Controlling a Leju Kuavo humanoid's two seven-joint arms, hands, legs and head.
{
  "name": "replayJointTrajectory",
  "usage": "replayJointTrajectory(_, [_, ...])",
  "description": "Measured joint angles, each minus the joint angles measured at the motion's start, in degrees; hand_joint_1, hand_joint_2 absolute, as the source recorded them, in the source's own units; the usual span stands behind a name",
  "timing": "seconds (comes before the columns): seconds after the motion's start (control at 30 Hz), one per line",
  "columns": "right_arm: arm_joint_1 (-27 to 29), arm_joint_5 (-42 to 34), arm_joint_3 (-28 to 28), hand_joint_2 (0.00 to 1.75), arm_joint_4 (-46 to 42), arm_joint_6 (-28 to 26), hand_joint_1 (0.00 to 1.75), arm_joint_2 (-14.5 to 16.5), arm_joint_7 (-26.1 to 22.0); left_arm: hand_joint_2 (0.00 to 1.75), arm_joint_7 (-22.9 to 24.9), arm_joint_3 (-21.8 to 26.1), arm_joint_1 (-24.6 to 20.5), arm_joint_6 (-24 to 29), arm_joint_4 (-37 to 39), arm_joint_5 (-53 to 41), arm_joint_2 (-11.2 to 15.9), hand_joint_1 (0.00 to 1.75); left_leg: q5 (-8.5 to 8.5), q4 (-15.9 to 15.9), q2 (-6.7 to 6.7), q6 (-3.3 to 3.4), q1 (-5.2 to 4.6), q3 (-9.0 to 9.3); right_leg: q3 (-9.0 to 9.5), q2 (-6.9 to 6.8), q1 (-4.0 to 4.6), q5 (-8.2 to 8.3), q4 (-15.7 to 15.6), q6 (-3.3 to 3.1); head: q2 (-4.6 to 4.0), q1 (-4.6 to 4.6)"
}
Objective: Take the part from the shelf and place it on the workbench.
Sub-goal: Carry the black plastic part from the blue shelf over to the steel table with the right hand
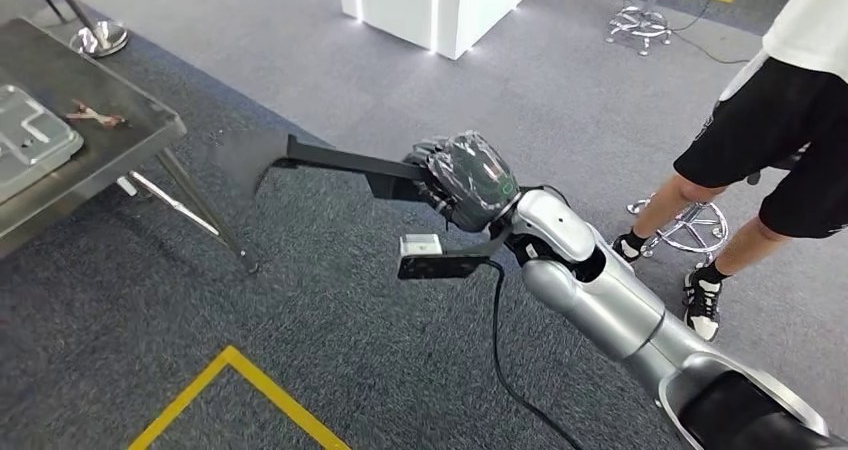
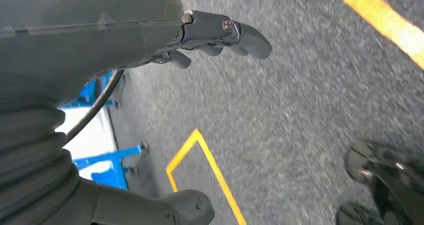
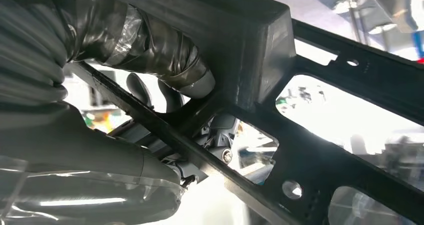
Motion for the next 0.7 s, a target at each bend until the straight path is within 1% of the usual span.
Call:
replayJointTrajectory(0.03, [-0.4, 0.2, 0.3, 1.75, 0.4, 0.1, 1.75, 0.5, 0.1, 1.75, 0.1, 0.0, -0.1, -0.2, 0.0, -0.1, 0.0, 0.0, -1.92, 3.9, 1.27, -0.24, 0.1, -1.97, 0.12, -0.84, 0.1, -0.13, 0.0, -0.19, 0.0, -0.01])
replayJointTrajectory(0.07, [-0.7, 0.3, 0.6, 1.75, 0.8, 0.3, 1.75, 0.9, 0.2, 1.75, 0.2, 0.0, -0.2, -0.3, 0.0, -0.1, 0.0, 0.0, -3.34, 7.6, 1.81, -0.45, 0.28, -3.89, 0.2, -1.74, 0.19, -0.27, 0.0, -0.26, 0.0, -0.01])
replayJointTrajectory(0.1, [-0.9, 0.4, 0.9, 1.75, 1.2, 0.4, 1.75, 1.3, 0.3, 1.75, 0.3, 0.0, -0.3, -0.4, 0.0, -0.2, 0.0, 0.0, -3.8, 9.8, 2.03, -0.64, 0.43, -5.08, 0.28, -2.62, 0.23, -0.41, 0.1, -0.26, 0.0, -0.01])
replayJointTrajectory(0.13, [-1.0, 0.4, 1.1, 1.75, 1.6, 0.5, 1.75, 1.7, 0.4, 1.75, 0.4, 0.0, -0.3, -0.4, 0.0, -0.2, 0.0, 0.0, -3.16, 9.8, 2.21, -0.79, 0.55, -5.18, 0.38, -3.46, 0.23, -0.58, 0.1, -0.18, 0.0, -0.01])
replayJointTrajectory(0.17, [-1.2, 0.4, 1.4, 1.75, 1.9, 0.5, 1.75, 2.1, 0.4, 1.75, 0.4, 0.0, -0.2, -0.4, 0.0, -0.2, 0.0, 0.0, -1.48, 7.4, 2.59, -0.87, 0.62, -3.93, 0.55, -4.24, 0.21, -0.78, 0.2, -0.04, 0.0, -0.01])
replayJointTrajectory(0.2, [-1.5, 0.4, 1.6, 1.75, 2.2, 0.5, 1.75, 2.3, 0.5, 1.75, 0.5, 0.0, -0.2, -0.4, 0.0, -0.3, 0.0, 0.0, 0.64, 3.1, 3.48, -0.84, 0.65, -1.7, 0.8, -4.99, 0.21, -1.05, 0.3, 0.15, 0.0, -0.01])
replayJointTrajectory(0.23, [-1.8, 0.4, 1.7, 1.75, 2.4, 0.5, 1.75, 2.5, 0.5, 1.75, 0.6, 0.0, -0.2, -0.4, 0.0, -0.3, 0.0, 0.0, 2.15, -0.9, 4.6, -0.64, 0.42, 0.47, 1.02, -5.67, 0.31, -1.34, 0.4, 0.41, 0.0, -0.01])
replayJointTrajectory(0.27, [-2.2, 0.4, 1.8, 1.75, 2.6, 0.6, 1.75, 2.6, 0.6, 1.75, 0.7, 0.0, -0.2, -0.4, 0.0, -0.4, 0.0, 0.0, 3.16, -4.0, 5.44, -0.27, 0.2, 2.09, 1.18, -6.29, 0.43, -1.61, 0.5, 0.69, 0.0, 0.0])
replayJointTrajectory(0.3, [-2.6, 0.4, 1.9, 1.75, 2.7, 0.6, 1.75, 2.6, 0.7, 1.75, 0.7, 0.0, -0.2, -0.4, 0.0, -0.4, 0.0, 0.0, 3.46, -5.6, 5.93, 0.12, -0.02, 2.89, 1.29, -6.79, 0.56, -1.8, 0.6, 0.97, 0.0, 0.01])
replayJointTrajectory(0.33, [-2.9, 0.3, 2.0, 1.75, 2.8, 0.6, 1.75, 2.6, 0.7, 1.75, 0.8, 0.0, -0.2, -0.3, 0.0, -0.5, 0.0, 0.0, 3.25, -5.8, 5.73, 0.5, -0.25, 2.92, 1.36, -7.26, 0.71, -1.9, 0.5, 1.22, 0.0, 0.01])
replayJointTrajectory(0.37, [-3.2, 0.2, 2.1, 1.75, 2.9, 0.6, 1.75, 2.6, 0.8, 1.75, 0.8, 0.0, -0.2, -0.3, 0.0, -0.6, 0.0, 0.0, 3.34, -5.9, 5.09, 0.87, -0.21, 2.85, 1.5, -7.74, 0.74, -1.98, 0.5, 1.48, 0.0, 0.01])
replayJointTrajectory(0.4, [-3.3, 0.1, 2.2, 1.75, 2.9, 0.6, 1.75, 2.6, 0.9, 1.75, 0.8, 0.0, -0.2, -0.3, 0.0, -0.7, 0.0, 0.0, 3.4, -6.1, 4.5, 1.18, -0.1, 2.94, 1.65, -7.65, 0.62, -2.22, 0.6, 1.78, 0.0, 0.01])
replayJointTrajectory(0.43, [-3.5, 0.0, 2.4, 1.75, 3.0, 0.6, 1.75, 2.5, 1.0, 1.75, 0.9, 0.0, -0.1, -0.2, 0.0, -0.7, 0.0, 0.0, 3.5, -6.3, 3.9, 1.53, 0.03, 3.11, 1.53, -6.72, 0.48, -2.81, 1.2, 2.05, 0.0, 0.0])
replayJointTrajectory(0.47, [-3.6, -0.1, 2.4, 1.75, 3.0, 0.6, 1.75, 2.5, 1.1, 1.75, 0.9, 0.0, -0.1, -0.2, 0.0, -0.8, 0.1, 0.0, 3.62, -6.6, 3.35, 1.88, 0.18, 3.29, 0.88, -5.3, 0.28, -3.9, 2.8, 2.27, 0.0, 0.01])
replayJointTrajectory(0.5, [-3.8, -0.2, 2.5, 1.75, 3.0, 0.6, 1.75, 2.4, 1.1, 1.75, 0.9, 0.0, -0.2, -0.2, 0.0, -0.8, 0.1, 0.0, 3.69, -6.7, 2.79, 2.14, 0.28, 3.42, -0.55, -3.59, 0.12, -5.52, 5.8, 2.42, 0.0, 0.01])
replayJointTrajectory(0.53, [-3.9, -0.3, 2.5, 1.75, 3.1, 0.6, 1.75, 2.3, 1.1, 1.75, 0.9, 0.0, -0.2, -0.2, 0.0, -0.8, 0.1, 0.0, 3.69, -6.7, 2.18, 2.32, 0.25, 3.44, -2.62, -2.29, 0.1, -7.3, 9.8, 2.48, 0.0, 0.01])
replayJointTrajectory(0.57, [-3.9, -0.3, 2.6, 1.75, 3.1, 0.6, 1.75, 2.1, 1.2, 1.75, 1.0, 0.0, -0.3, -0.2, 0.0, -0.8, 0.1, 0.0, 3.66, -6.7, 1.52, 2.44, 0.2, 3.45, -4.81, -1.77, 0.11, -8.73, 13.7, 2.53, 0.0, 0.02])
replayJointTrajectory(0.6, [-3.8, -0.4, 2.6, 1.75, 3.2, 0.7, 1.75, 2.0, 1.2, 1.75, 1.0, 0.0, -0.3, -0.2, 0.0, -0.8, 0.1, 0.0, 3.63, -6.7, 0.72, 2.5, 0.15, 3.48, -6.63, -1.57, 0.13, -9.27, 16.6, 2.54, 0.0, 0.01])
replayJointTrajectory(0.63, [-3.8, -0.4, 2.7, 1.75, 3.3, 0.7, 1.75, 1.9, 1.2, 1.75, 1.0, 0.0, -0.3, -0.2, 0.0, -0.8, 0.1, 0.0, 3.59, -6.6, -0.14, 2.51, 0.11, 3.56, -7.45, -1.48, 0.13, -8.51, 17.3, 2.48, 0.0, 0.01])
replayJointTrajectory(0.67, [-3.7, -0.4, 2.7, 1.75, 3.3, 0.7, 1.75, 1.9, 1.2, 1.75, 1.1, 0.0, -0.3, -0.2, 0.0, -0.8, 0.1, 0.0, 3.54, -6.6, -1.0, 2.49, 0.1, 3.68, -7.12, -1.31, 0.13, -6.65, 15.6, 2.33, 0.0, 0.01])
replayJointTrajectory(0.7, [-3.7, -0.5, 2.8, 1.75, 3.4, 0.7, 1.75, 1.8, 1.2, 1.75, 1.2, 0.0, -0.3, -0.2, 0.0, -0.8, 0.1, 0.0, 3.47, -6.5, -1.88, 2.43, 0.1, 3.84, -5.91, -0.84, 0.13, -4.14, 12.2, 2.11, 0.0, 0.01])
